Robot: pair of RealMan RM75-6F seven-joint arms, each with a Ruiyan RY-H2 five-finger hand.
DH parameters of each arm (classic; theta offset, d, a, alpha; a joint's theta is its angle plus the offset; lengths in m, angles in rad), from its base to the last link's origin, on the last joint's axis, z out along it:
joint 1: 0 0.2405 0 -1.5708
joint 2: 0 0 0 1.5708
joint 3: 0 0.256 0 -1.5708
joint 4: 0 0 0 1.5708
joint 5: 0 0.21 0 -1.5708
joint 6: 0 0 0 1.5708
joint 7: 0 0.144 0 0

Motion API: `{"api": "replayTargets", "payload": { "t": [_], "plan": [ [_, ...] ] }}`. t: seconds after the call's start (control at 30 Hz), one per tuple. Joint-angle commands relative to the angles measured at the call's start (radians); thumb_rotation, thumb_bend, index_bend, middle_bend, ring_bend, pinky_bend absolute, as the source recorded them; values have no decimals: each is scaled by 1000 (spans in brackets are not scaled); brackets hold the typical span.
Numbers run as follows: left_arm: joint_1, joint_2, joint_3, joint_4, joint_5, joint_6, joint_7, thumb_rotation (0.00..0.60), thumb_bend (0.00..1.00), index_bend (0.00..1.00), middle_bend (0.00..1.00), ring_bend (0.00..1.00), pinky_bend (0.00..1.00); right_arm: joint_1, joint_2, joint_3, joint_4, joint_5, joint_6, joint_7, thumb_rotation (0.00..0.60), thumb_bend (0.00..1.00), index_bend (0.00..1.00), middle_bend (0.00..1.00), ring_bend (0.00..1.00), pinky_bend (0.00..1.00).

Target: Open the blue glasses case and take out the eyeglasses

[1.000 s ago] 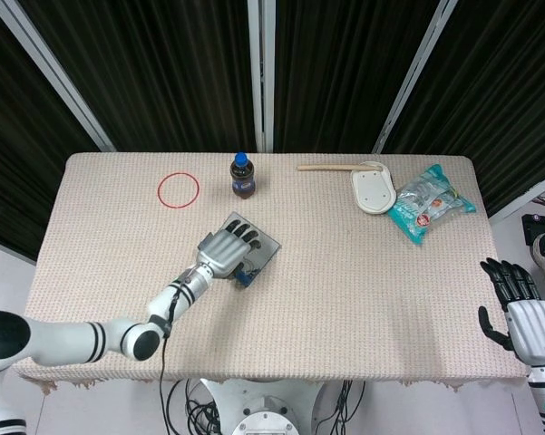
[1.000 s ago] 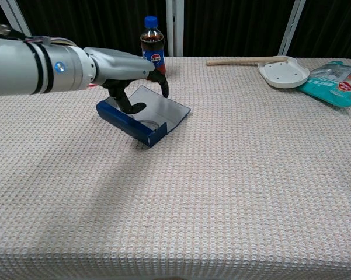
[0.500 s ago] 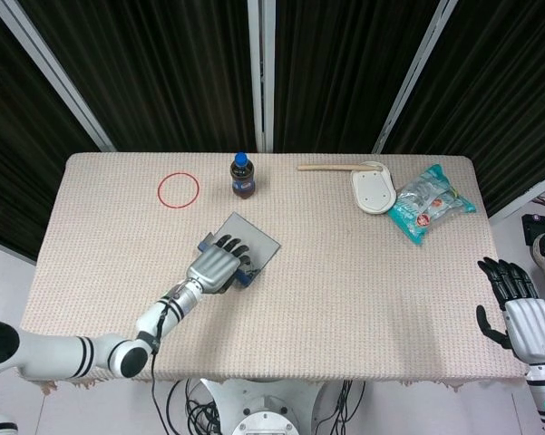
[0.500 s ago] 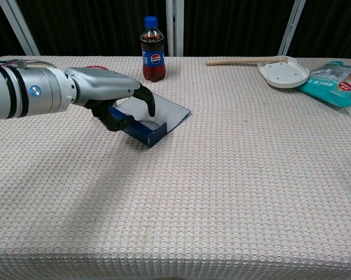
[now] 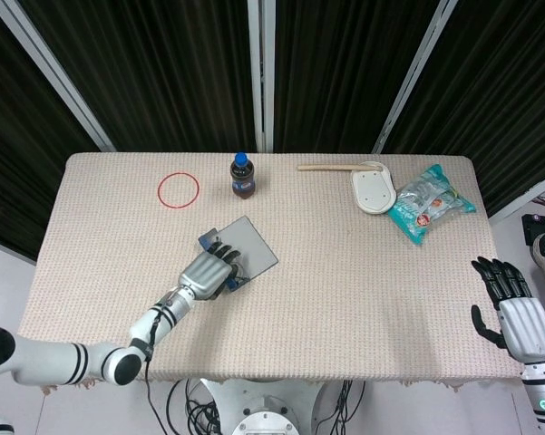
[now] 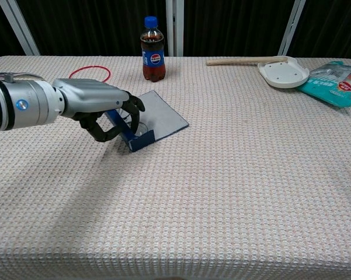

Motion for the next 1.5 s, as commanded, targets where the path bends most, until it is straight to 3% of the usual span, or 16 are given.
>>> {"api": "replayTargets", "payload": {
  "t": [0.03,0.27,0.53,0.8,0.9,1.2,1.5],
  "plan": [
    [16,30,20,-19,-10,34,36,600,608,401,55,0,0,2,2,1,-6,-1,-2,-5,600,483,0,76,0,0],
    [39,86,55,-16,-63,60,98,600,604,413,55,0,0,8,5,3,-22,-2,-6,-22,600,483,0,76,0,0],
    [61,97,59,87,-132,79,143,600,603,406,55,0,0,6,10,3,-31,3,-3,-30,600,484,0,76,0,0],
    [122,70,-60,175,14,48,-150,600,600,281,99,0,0,-1,10,2,-27,11,1,-24,600,484,0,76,0,0],
    [114,33,-99,243,8,11,-196,600,600,233,120,0,0,-1,8,1,-25,11,-1,-21,600,484,0,76,0,0],
    [43,-61,-155,403,-130,-137,-158,600,601,197,216,0,0,-2,7,1,-17,20,-7,-15,600,484,0,76,0,0],
    [22,-54,-167,345,-149,-205,-185,600,599,221,322,30,0,-4,5,2,-10,28,-12,-10,600,484,0,76,0,0]
  ]
}}
